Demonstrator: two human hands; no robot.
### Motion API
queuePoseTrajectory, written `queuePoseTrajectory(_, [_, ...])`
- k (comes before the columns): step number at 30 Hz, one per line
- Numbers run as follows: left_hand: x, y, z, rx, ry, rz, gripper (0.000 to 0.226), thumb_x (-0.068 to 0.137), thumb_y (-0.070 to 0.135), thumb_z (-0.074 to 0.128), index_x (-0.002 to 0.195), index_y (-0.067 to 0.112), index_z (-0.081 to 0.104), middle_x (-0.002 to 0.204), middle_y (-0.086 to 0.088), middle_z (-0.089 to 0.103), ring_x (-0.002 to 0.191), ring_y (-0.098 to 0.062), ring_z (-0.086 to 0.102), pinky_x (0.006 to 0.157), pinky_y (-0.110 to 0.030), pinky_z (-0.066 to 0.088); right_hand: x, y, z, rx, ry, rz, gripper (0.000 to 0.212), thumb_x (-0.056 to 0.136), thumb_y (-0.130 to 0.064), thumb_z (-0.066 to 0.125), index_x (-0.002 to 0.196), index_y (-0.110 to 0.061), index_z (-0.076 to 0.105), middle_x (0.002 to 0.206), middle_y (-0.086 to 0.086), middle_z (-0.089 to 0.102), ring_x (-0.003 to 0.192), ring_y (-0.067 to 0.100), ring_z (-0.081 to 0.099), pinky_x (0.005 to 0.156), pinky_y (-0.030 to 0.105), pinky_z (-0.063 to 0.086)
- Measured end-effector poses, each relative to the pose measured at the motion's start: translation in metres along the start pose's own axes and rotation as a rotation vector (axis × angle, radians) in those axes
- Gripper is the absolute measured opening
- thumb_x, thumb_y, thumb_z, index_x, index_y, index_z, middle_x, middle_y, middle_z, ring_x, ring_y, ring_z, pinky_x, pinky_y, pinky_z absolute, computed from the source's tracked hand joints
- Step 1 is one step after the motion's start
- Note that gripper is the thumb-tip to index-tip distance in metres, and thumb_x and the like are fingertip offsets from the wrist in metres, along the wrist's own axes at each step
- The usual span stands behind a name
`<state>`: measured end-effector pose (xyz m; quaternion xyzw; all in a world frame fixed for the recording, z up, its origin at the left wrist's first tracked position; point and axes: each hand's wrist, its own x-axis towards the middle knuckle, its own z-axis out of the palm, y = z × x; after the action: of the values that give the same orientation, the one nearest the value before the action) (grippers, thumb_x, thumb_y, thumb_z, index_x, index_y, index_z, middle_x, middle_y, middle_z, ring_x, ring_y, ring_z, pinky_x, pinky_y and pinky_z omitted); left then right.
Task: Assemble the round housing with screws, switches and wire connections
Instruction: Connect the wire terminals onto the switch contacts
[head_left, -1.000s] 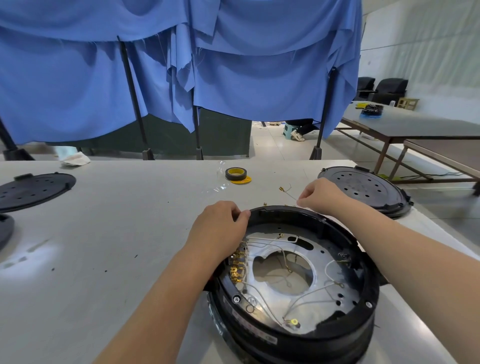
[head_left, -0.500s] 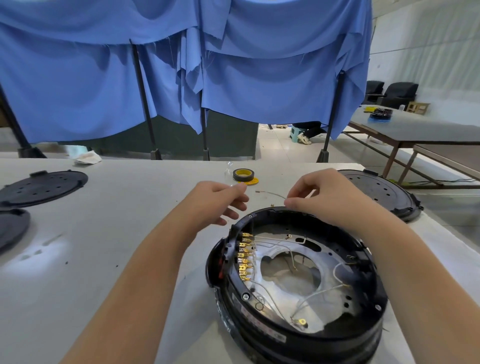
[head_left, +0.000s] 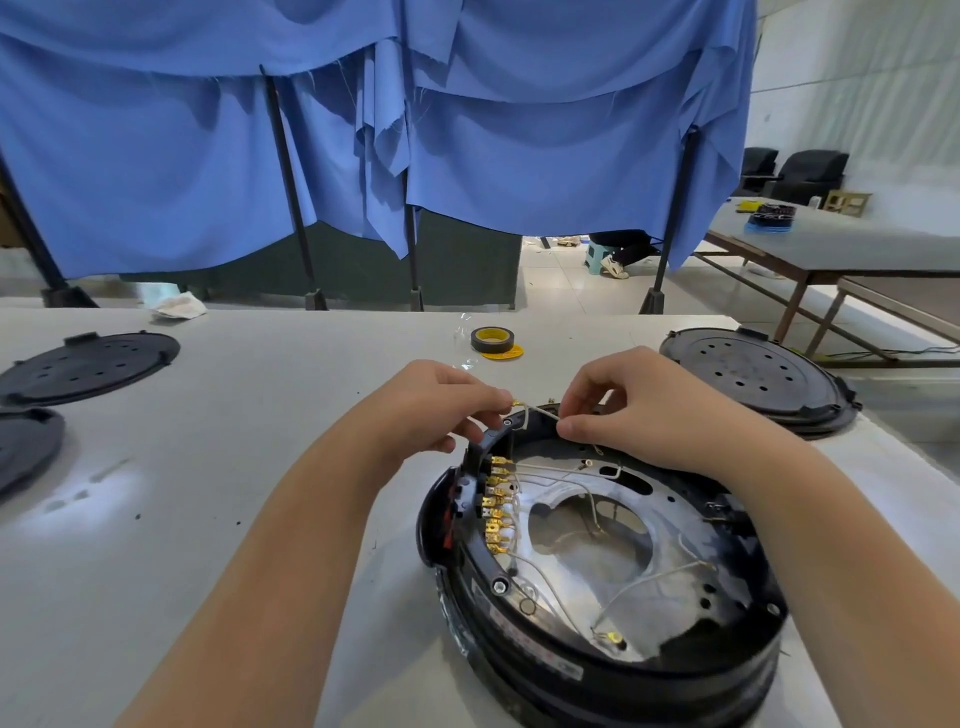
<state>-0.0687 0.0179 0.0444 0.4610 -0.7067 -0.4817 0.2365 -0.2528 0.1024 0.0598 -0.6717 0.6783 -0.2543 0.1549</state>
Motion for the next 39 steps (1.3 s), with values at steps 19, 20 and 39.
queuePoseTrajectory(19, [-0.002,-0.004,-0.014,0.183,-0.075,-0.002,0.019,0.082,0.037,0.073,0.077,0.019,0.075,0.069,0.006,0.073,0.062,-0.007,0.060,0.053,-0.020,0.048,0.001,-0.006,0.034,0.190,-0.133,0.026,0.010,0.078,-0.026,0.071,0.068,-0.027,0.070,0.051,-0.016,0.059,0.045,-0.003,0.048,0.046,0.014,0.037])
queuePoseTrajectory(20, [-0.002,-0.005,-0.015,0.229,-0.069,-0.013,0.022,0.081,0.041,0.073,0.075,0.019,0.075,0.067,0.008,0.073,0.061,-0.006,0.060,0.051,-0.019,0.048,0.001,-0.006,0.034,0.190,-0.130,0.022,0.010,0.079,-0.026,0.071,0.069,-0.026,0.070,0.050,-0.017,0.059,0.045,-0.003,0.048,0.045,0.012,0.037])
queuePoseTrajectory(39, [-0.002,-0.006,-0.009,0.534,-0.127,-0.107,0.025,0.087,0.033,0.065,0.076,0.011,0.066,0.051,0.006,0.068,0.047,-0.003,0.065,0.043,-0.016,0.047,-0.010,-0.016,0.036,0.217,-0.200,0.148,0.014,0.080,-0.027,0.069,0.069,-0.023,0.076,0.067,-0.009,0.072,0.055,0.010,0.048,0.045,0.017,0.039])
